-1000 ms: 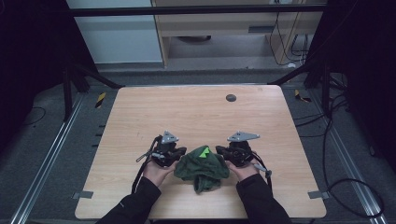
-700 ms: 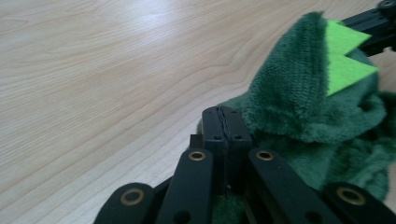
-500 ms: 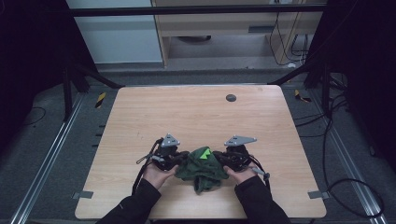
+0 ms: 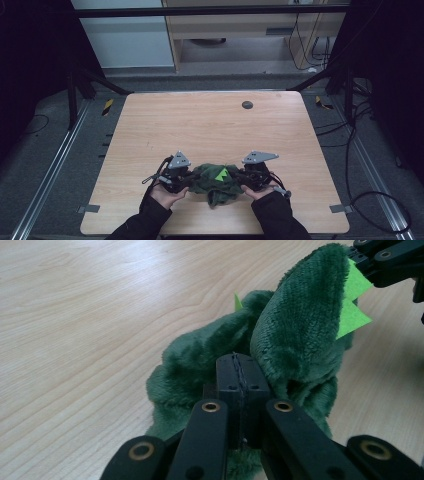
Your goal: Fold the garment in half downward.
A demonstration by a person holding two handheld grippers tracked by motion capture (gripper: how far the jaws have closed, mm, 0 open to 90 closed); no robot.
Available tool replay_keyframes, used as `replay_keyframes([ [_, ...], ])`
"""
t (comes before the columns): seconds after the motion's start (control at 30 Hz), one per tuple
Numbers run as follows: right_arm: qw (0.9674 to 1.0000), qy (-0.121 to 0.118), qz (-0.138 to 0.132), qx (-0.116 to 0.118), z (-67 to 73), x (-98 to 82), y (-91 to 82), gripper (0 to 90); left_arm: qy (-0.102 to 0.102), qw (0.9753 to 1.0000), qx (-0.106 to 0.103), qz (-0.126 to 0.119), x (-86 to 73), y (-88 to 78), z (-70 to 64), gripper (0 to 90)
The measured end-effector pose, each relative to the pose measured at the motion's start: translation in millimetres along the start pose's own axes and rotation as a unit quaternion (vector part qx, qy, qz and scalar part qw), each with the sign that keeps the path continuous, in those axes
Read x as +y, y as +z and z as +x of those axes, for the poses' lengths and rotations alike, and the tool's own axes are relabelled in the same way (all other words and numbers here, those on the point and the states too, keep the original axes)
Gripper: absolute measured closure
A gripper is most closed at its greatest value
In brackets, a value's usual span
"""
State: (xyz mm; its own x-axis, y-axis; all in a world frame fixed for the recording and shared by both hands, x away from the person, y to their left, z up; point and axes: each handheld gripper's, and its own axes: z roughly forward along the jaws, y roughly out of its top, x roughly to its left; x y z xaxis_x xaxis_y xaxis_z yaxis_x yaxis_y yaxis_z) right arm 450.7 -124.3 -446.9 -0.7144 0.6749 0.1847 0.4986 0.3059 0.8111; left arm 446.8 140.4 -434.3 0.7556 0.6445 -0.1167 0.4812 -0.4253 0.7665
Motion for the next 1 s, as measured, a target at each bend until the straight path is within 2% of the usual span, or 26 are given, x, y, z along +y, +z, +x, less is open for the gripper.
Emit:
replay_keyframes([
  [0.5,0.9999,-0.003,0.003,0.010,8.8,-9.0,-9.6,87.6,0.012,0.9998,-0.013,0.004,-12.9,-10.5,-12.1,90.0],
  [0.77,0.9998,0.000,0.009,0.016,13.7,-17.9,-14.7,87.2,0.016,0.9996,-0.019,0.014,-20.3,-10.7,-19.9,89.9],
  [1.0,0.9997,0.000,0.015,0.019,16.7,-25.2,-16.7,87.2,0.015,0.9995,-0.013,0.023,-26.1,-10.0,-25.3,90.0],
])
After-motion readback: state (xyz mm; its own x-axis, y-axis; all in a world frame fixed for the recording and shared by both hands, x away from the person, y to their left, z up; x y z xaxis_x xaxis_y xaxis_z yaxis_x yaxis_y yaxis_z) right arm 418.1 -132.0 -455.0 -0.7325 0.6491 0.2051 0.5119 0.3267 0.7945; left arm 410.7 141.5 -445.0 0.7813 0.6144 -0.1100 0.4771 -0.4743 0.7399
